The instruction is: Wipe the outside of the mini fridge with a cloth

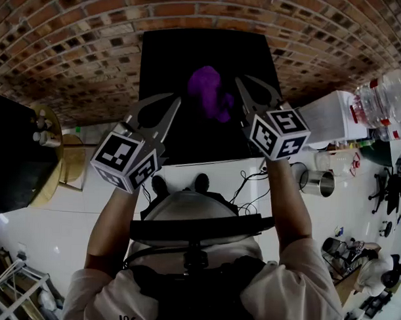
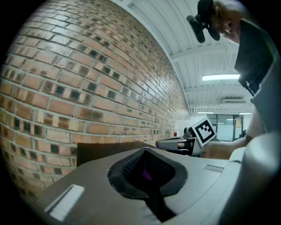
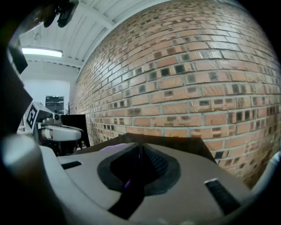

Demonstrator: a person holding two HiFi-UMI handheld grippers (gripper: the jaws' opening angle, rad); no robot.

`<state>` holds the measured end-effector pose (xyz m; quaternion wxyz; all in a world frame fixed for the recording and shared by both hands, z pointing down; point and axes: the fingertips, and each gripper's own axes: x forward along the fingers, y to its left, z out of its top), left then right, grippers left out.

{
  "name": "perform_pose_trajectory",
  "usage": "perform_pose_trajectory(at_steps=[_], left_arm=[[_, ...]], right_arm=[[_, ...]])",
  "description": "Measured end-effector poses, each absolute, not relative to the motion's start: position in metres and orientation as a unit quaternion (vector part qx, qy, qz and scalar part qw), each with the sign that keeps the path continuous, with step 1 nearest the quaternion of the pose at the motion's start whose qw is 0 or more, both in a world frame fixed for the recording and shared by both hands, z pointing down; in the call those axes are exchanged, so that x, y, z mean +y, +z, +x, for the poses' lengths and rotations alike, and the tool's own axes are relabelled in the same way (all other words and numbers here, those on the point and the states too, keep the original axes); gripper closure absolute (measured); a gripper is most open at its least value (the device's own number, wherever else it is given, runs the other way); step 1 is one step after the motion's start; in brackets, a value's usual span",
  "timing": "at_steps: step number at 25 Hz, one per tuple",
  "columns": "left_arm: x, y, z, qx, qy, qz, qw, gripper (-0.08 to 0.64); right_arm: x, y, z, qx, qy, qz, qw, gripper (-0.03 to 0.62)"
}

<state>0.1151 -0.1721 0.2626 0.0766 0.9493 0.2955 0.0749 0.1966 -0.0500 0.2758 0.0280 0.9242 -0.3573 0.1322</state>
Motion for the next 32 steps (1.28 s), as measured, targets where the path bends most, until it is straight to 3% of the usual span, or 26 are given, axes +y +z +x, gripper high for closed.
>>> perform_pose_trajectory(at_steps=[3,4,5,8,14,27,32], left_arm=[[-0.189,0.262,0.098,0.302,0.073,0.945,0.099,0.552],[-0.193,0.263,0.092,0.304,0.074,0.944,0.103,0.552],[-0.196,0.265,0.087,0.306,0.076,0.943,0.105,0.552],[-0.204,0.266,0.075,0.314,0.078,0.940,0.106,0.552],[-0.216,0.264,0.060,0.321,0.077,0.935,0.129,0.552],[-0.249,0.264,0.040,0.285,0.072,0.940,0.174,0.552],[-0.245,0.273,0.040,0.285,0.077,0.935,0.194,0.552]], right_arm=[[-0.062,0.279,0.179,-0.363,0.133,0.919,0.081,0.541],[-0.068,0.280,0.172,-0.369,0.134,0.914,0.099,0.392],[-0.074,0.280,0.165,-0.376,0.135,0.909,0.117,0.301],[-0.087,0.281,0.147,-0.393,0.147,0.897,0.138,0.301],[-0.120,0.282,0.129,-0.411,0.190,0.886,0.103,0.299],[-0.116,0.329,0.159,-0.364,0.281,0.872,0.169,0.267],[-0.118,0.329,0.156,-0.399,0.273,0.855,0.188,0.351]])
